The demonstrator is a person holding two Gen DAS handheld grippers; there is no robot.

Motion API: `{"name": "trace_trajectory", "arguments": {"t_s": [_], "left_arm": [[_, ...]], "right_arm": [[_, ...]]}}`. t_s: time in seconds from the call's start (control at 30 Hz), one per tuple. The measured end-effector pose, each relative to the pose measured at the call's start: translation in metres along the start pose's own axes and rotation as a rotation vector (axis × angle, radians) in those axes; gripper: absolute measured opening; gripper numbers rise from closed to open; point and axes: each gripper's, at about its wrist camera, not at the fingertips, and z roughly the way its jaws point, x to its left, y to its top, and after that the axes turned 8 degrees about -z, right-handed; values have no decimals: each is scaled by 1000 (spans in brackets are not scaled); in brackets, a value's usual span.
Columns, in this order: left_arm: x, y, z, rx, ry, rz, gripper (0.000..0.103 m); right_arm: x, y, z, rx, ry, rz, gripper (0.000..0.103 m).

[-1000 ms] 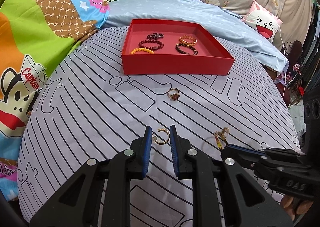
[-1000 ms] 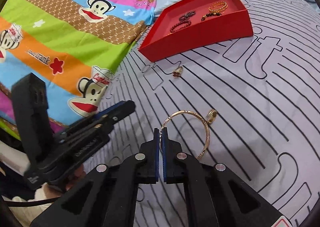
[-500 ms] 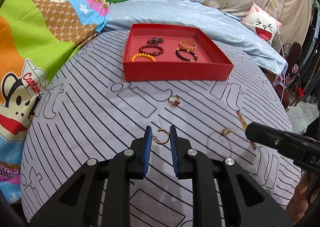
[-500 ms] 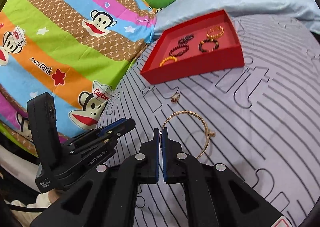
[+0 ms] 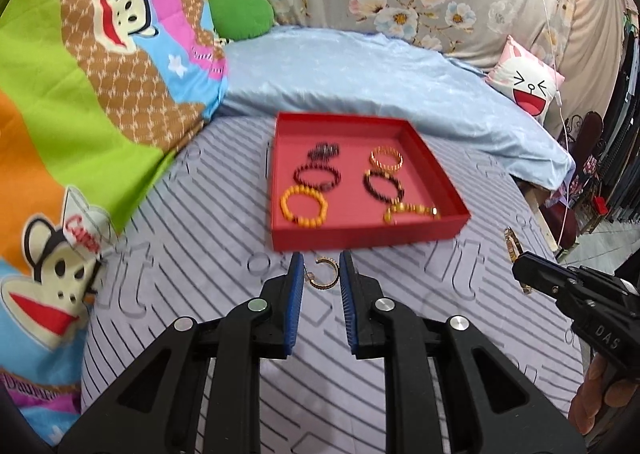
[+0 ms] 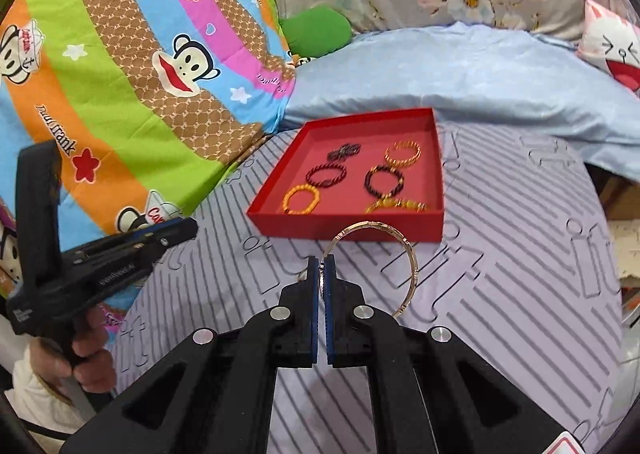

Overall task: Organize jewelry
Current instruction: 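Carry the hoop earring and gold bangle into the red tray and open both tools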

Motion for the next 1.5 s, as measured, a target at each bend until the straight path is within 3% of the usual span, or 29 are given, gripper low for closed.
{"name": "trace_trajectory", "arguments": {"t_s": [0.37, 0.73, 0.97, 1.27, 1.3, 1.37, 1.43, 1.5], "left_arm": [[-29, 55, 45, -25, -21, 62, 18], [-32, 121, 138, -2, -7, 66, 18], [-20, 128, 188, 47, 44, 41, 18], [-19, 119, 213, 81, 89, 47, 19], [-20, 118, 214, 79, 97, 50, 20], [-22, 116, 212, 72, 115, 52, 37], [-24, 115, 208, 53, 133, 60, 47], [-27, 114, 202, 39, 141, 68, 51]], "right_arm": [[-20, 57, 52, 9, -106, -80, 3], [-58, 114, 151, 78, -174, -86, 3], [-70, 114, 201, 144, -167, -66, 3], [-73, 112, 213, 151, -191, -54, 7], [-74, 112, 213, 147, -194, -50, 8], [-74, 112, 208, 135, -191, -39, 19], [-73, 112, 201, 117, -195, -30, 28], [-71, 112, 192, 99, -193, -22, 31]]}}
